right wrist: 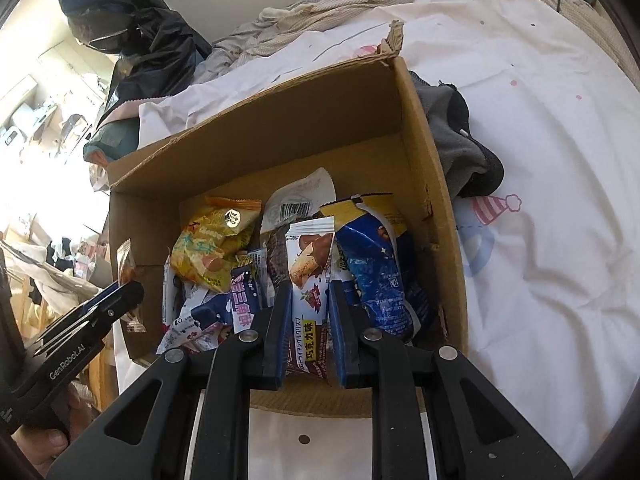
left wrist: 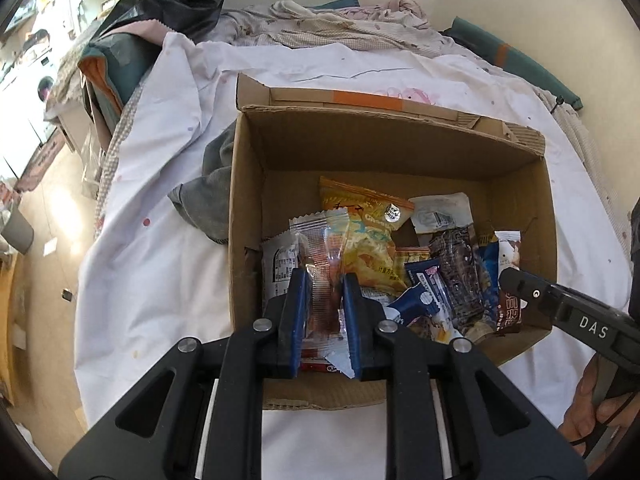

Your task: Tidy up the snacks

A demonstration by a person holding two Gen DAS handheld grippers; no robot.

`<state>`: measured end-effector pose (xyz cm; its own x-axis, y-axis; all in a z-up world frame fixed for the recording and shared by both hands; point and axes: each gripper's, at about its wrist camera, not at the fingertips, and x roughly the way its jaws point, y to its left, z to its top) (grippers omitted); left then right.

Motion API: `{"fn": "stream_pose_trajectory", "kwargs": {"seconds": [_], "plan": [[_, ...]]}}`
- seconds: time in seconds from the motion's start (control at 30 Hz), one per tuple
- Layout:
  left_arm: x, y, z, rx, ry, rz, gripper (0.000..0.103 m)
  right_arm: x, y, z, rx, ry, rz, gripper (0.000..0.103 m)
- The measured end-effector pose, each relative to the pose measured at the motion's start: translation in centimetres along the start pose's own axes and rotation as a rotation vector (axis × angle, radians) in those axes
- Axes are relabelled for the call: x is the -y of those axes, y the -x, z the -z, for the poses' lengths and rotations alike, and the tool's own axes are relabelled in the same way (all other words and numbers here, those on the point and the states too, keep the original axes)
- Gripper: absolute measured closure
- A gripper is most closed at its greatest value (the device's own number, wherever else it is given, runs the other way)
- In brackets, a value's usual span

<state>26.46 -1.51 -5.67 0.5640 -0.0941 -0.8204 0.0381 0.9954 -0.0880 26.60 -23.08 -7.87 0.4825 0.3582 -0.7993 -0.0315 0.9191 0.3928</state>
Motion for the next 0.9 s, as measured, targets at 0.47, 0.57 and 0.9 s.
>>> {"fn": "stream_pose_trajectory", "kwargs": {"seconds": [0.47, 0.57, 0.9], "plan": [[-0.6, 2.8, 0.4, 0.105, 0.027, -0.035, 0.020, -0.4, 2.1, -0.4, 0.073, -0.026, -0.016, 0.036], [-0.9, 4.1, 0.6, 0.134, 0.025, -0.032, 0.020, -1.1, 3.0, -0.3, 0.113, -0.004, -0.009, 0.030], [-2.8, 10.2, 2.0, 0.267, 0.086, -0.025, 0.020, -3.0, 8.2, 2.1, 0.221, 0.069, -0.034, 0.006]]}}
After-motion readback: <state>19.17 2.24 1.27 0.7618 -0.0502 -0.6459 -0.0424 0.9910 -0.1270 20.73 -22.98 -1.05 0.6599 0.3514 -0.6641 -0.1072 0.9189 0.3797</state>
